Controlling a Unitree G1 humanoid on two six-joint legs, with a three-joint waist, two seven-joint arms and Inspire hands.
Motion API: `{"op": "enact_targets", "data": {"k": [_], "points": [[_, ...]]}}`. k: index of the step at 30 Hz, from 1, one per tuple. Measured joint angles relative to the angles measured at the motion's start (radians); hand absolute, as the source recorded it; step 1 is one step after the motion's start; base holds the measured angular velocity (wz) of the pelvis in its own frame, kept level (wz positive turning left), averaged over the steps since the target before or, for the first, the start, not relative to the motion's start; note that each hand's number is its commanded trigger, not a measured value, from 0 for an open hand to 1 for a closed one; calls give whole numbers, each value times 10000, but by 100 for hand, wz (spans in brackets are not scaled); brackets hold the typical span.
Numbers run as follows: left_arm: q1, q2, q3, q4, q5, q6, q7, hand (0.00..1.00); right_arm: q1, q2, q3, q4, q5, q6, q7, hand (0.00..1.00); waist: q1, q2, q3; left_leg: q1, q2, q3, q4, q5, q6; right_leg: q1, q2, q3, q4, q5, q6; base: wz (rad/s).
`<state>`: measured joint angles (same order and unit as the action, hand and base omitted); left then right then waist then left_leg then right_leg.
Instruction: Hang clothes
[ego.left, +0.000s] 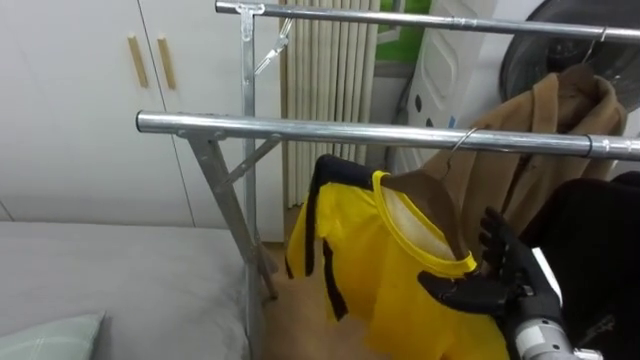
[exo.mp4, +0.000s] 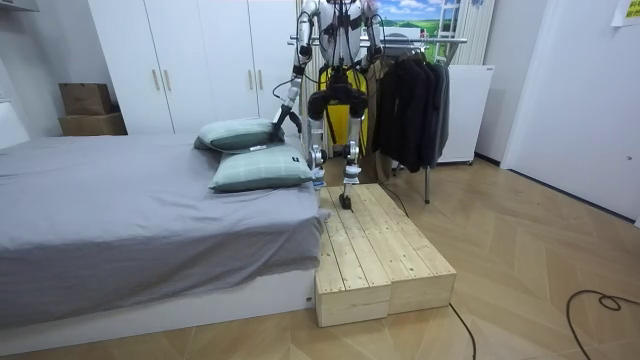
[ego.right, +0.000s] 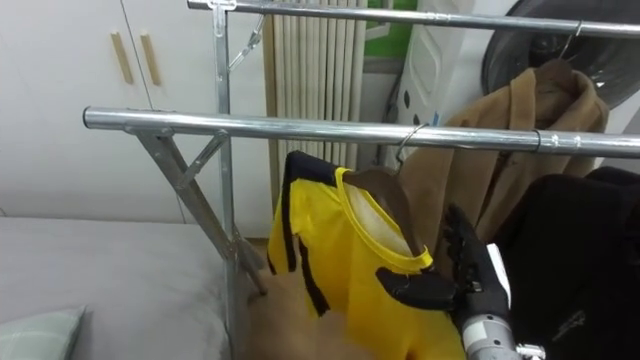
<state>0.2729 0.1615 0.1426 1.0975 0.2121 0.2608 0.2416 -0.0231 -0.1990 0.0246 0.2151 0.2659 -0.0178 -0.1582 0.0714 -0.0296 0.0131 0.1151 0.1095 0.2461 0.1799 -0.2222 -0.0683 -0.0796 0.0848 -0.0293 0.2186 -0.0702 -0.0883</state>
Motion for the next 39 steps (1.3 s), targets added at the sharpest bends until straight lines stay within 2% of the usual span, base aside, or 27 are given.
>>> {"op": "enact_targets", "data": {"k": [6, 14, 17, 22, 28, 33, 36, 39], "points": [[37, -11, 5, 16, 4, 1, -141, 0, 17, 8, 1, -155, 76, -26, -206, 0, -80, 87, -31, -12, 0, -1, -8, 5, -6, -43, 10, 15, 22, 1, -1, 0], [69, -45, 182, 42, 2, 0, -142, 0, 52, 6, -104, -215, -103, -33, -281, 0, -174, 58, -55, 0, -6, 1, 42, 5, -5, -32, 11, 24, 29, 2, -3, 0], [169, -58, 215, 41, -2, 0, -142, 0, 172, -6, -106, -181, -187, -32, -264, 0, -336, 51, -58, 2, -6, -1, 0, 1, -2, -10, 11, 21, 19, -3, 4, 0], [297, -59, 221, 36, -10, -3, -127, 0, 637, -14, -126, 527, -764, -46, -336, 0, -467, 6, -83, 36, -5, 22, -17, 1, -2, 5, 22, 42, 22, -17, 25, -1], [503, -57, 360, -2, -6, -6, -142, 0, 1460, -46, -563, 1129, -869, -49, -273, 0, -737, -51, -67, 145, -5, -22, -96, -9, -9, 111, 3, -12, 17, -138, 104, 3], [569, -39, 487, -3, -14, -5, -150, 0, 1553, -174, -588, 2604, -1292, -51, -319, 0, -968, -183, -65, 110, -3, -32, -103, -11, -9, 79, -4, -30, 19, -166, 132, 0], [573, -37, 486, -4, -13, -4, -134, 0, 1794, -174, -587, 3377, -1788, -28, -351, 0, -1001, -209, -68, 98, -7, -14, -115, -19, -3, 54, 0, -6, 9, -169, 136, -1], [575, -37, 487, -2, -13, -1, -134, 0, 2136, -169, -585, 3417, -2020, -24, -348, 0, -1016, -200, -63, 95, -7, 37, -122, -27, 1, 23, 10, 31, 21, -167, 132, -4]]}}
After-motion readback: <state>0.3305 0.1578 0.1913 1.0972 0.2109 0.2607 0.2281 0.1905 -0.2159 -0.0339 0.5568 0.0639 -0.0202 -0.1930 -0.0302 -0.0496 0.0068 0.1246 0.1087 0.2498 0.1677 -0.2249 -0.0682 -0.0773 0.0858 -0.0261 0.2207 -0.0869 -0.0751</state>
